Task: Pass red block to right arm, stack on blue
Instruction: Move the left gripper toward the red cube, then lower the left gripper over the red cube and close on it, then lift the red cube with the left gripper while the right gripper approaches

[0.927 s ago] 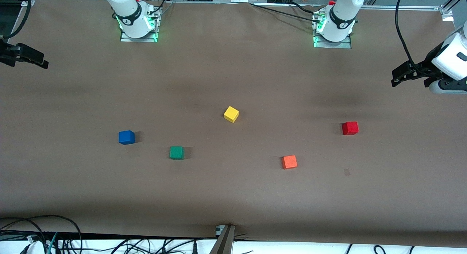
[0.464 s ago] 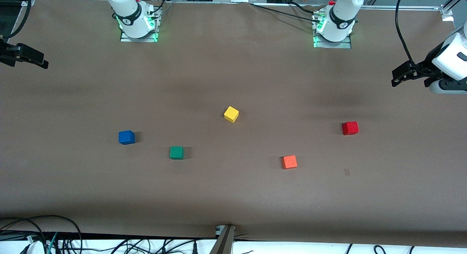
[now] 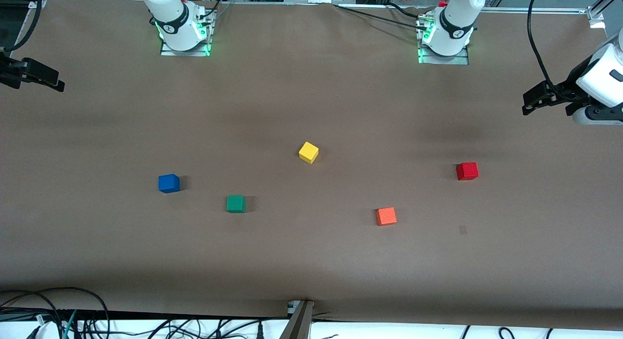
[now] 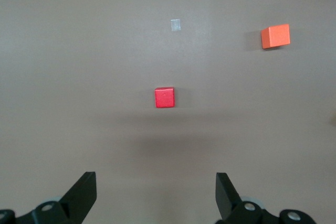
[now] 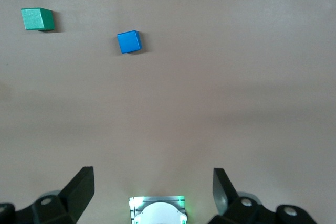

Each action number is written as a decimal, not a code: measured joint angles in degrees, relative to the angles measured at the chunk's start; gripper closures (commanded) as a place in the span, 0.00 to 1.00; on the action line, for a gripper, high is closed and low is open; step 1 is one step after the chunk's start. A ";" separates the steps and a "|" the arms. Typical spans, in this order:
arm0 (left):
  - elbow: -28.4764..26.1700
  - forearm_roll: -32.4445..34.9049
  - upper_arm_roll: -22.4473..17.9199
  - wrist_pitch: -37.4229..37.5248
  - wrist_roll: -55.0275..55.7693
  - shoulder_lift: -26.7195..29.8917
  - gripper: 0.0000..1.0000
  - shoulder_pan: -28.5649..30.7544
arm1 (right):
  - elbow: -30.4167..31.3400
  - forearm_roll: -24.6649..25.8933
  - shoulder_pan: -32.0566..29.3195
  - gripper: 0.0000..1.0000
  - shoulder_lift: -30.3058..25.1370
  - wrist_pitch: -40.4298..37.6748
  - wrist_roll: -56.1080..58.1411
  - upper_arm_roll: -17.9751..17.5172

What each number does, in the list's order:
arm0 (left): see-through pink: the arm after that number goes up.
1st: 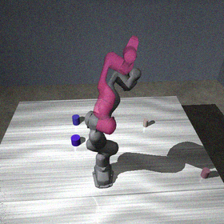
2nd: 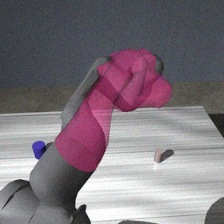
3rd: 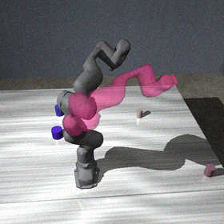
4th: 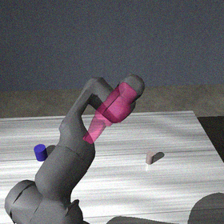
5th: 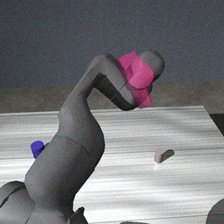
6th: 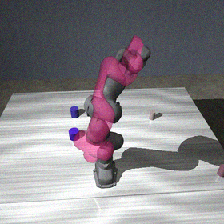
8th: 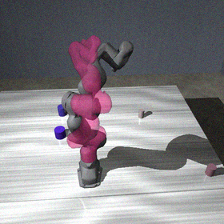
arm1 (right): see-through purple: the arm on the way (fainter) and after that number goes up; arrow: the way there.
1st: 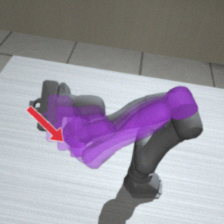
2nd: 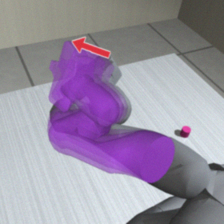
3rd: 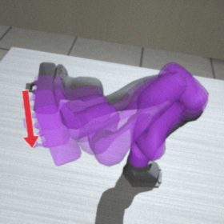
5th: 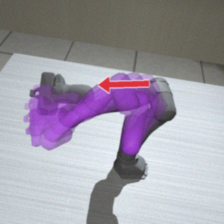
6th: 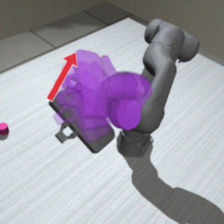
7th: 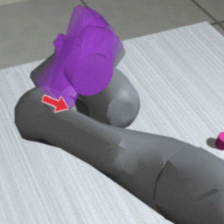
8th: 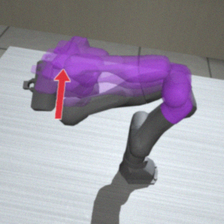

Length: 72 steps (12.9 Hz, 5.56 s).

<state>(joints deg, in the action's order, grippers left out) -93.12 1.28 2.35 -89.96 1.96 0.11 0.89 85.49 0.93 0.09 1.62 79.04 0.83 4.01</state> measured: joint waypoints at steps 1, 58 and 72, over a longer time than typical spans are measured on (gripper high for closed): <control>0.00 0.00 0.00 0.04 0.00 -0.01 0.00 0.00 | 0.00 0.00 0.00 0.00 0.00 0.00 0.00 0.00; -21.77 -0.37 1.26 -40.50 -8.42 -20.66 1.00 1.82 | 0.01 -0.32 2.53 0.00 6.38 0.57 0.03 -0.51; -20.10 -48.84 11.02 -34.15 -64.69 -12.46 1.00 2.59 | 0.09 -38.12 7.03 0.00 18.73 5.16 2.10 -0.56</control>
<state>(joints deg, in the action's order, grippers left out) -113.21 -47.56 13.37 -124.11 -62.73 -12.35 3.49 85.58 -37.19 7.12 20.34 84.20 2.93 3.45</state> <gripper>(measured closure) 0.441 0.000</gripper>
